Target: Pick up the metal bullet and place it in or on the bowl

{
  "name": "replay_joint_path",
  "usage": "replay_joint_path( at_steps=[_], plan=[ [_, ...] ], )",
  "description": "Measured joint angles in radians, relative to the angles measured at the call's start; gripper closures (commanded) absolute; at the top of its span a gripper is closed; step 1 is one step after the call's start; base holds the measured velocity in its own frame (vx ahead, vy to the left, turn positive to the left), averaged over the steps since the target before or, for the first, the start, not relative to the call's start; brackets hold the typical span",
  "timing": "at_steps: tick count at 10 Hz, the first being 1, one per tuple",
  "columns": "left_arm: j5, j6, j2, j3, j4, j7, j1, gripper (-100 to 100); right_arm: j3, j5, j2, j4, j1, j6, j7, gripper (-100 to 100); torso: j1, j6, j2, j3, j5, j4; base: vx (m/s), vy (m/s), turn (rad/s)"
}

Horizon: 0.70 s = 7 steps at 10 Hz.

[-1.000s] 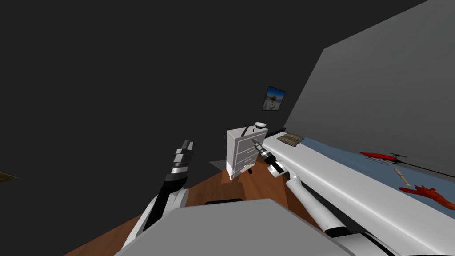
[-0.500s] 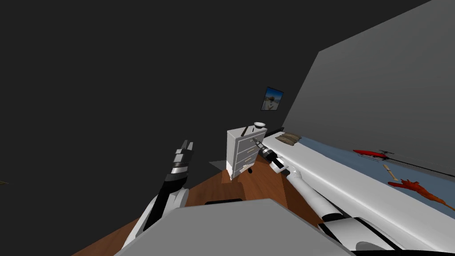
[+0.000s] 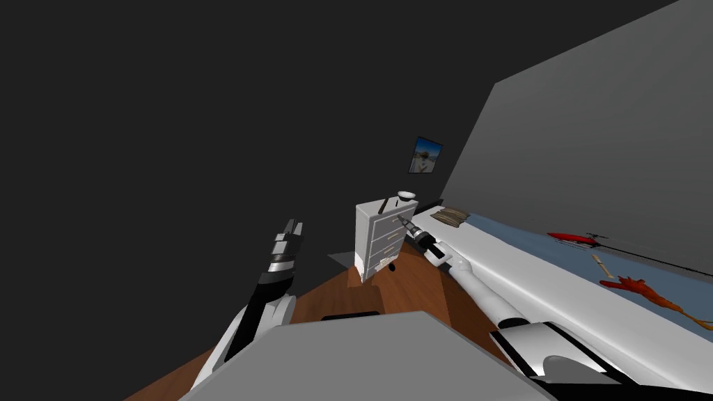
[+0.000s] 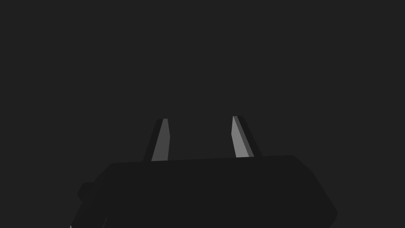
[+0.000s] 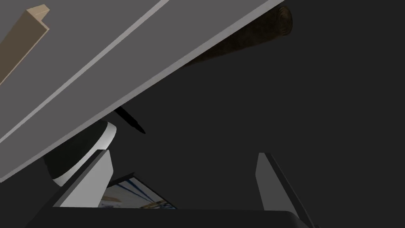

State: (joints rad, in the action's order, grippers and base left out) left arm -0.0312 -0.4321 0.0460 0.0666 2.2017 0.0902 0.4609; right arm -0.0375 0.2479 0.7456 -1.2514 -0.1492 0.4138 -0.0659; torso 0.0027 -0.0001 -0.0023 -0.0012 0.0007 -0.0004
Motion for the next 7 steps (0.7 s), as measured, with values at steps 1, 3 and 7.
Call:
replay_joint_path(
  at_steps=[1,3,7],
  plan=[
    [0.0,0.0,0.0,0.0,0.0,0.0,0.0,0,-0.004,0.012,0.004,0.048,-0.035,0.006,0.017,-100,0.0,0.0,-0.001,0.0,0.0,0.0,0.041,0.048,-0.079],
    [0.0,0.0,0.0,0.0,0.0,0.0,0.0,0,-0.015,0.031,0.034,0.109,-0.086,-0.009,0.042,-100,0.0,0.0,-0.002,-0.001,0.0,0.0,0.052,0.037,-0.027],
    [0.0,0.0,0.0,0.0,0.0,0.0,0.0,0,-0.024,0.062,0.055,0.222,-0.161,-0.005,0.095,-100,-0.001,0.0,-0.002,-0.001,0.0,-0.001,0.048,0.027,-0.027]
  ],
)
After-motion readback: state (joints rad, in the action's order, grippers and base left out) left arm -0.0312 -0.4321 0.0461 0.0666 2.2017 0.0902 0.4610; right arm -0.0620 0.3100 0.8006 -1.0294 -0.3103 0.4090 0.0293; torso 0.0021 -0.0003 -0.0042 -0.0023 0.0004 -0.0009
